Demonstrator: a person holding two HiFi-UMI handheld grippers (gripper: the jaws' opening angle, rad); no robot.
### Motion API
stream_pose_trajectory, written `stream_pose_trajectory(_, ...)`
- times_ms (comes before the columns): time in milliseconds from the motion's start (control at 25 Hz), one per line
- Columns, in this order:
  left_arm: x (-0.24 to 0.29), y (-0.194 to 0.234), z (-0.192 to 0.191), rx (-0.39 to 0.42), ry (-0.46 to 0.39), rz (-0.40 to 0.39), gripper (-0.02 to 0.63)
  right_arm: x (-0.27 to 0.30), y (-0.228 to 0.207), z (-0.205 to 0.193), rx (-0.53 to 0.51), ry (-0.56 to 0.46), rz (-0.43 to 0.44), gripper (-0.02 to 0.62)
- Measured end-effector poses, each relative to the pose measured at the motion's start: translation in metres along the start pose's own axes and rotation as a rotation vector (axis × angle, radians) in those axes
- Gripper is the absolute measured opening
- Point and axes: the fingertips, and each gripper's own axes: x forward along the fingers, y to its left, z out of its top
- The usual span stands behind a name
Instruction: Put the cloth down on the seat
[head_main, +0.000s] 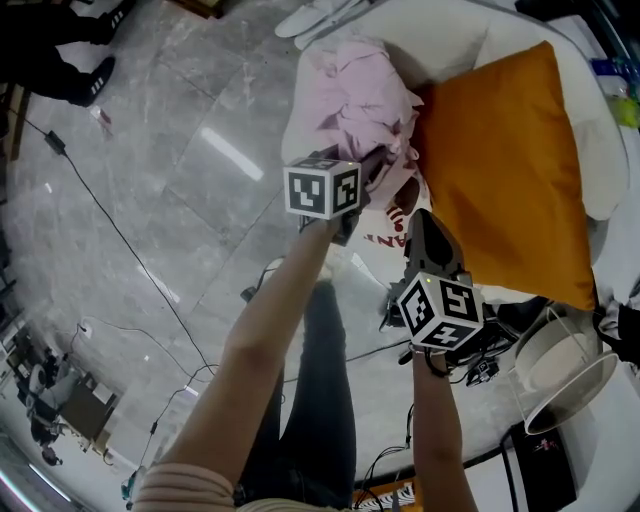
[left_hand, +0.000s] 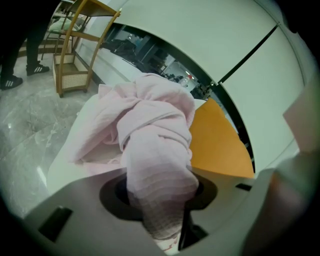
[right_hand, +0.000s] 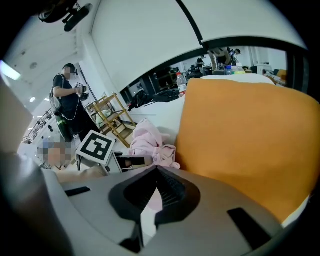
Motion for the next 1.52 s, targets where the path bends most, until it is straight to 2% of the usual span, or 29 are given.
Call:
stream_pose_trajectory(440, 0.017, 0.005, -0.004, 0.012, 0.043, 0.017, 0.184, 0.011, -0.011, -0.006, -0.006, 0.036, -0.015, 0.008)
stream_pose_trajectory(1000, 0.027, 0.013, -0.007, 0.021, 0.070, 0.035, 0.198, 0.048, -0.019, -0.024, -0.003, 0.143, -0.035, 0.008)
stream_pose_trajectory(1280, 0.033, 0.016, -0.008, 0.018, 0.094, 0.063, 0.222, 0.053, -0.026, -0.028, 0.001, 0.164, -0.045, 0.008)
stream_pose_trajectory(1520, 0.039, 0.016, -0.009, 0.028, 0.111, 0.095, 0.268, 0.052, -0.026, -0.028, 0.017, 0.169, -0.045, 0.008)
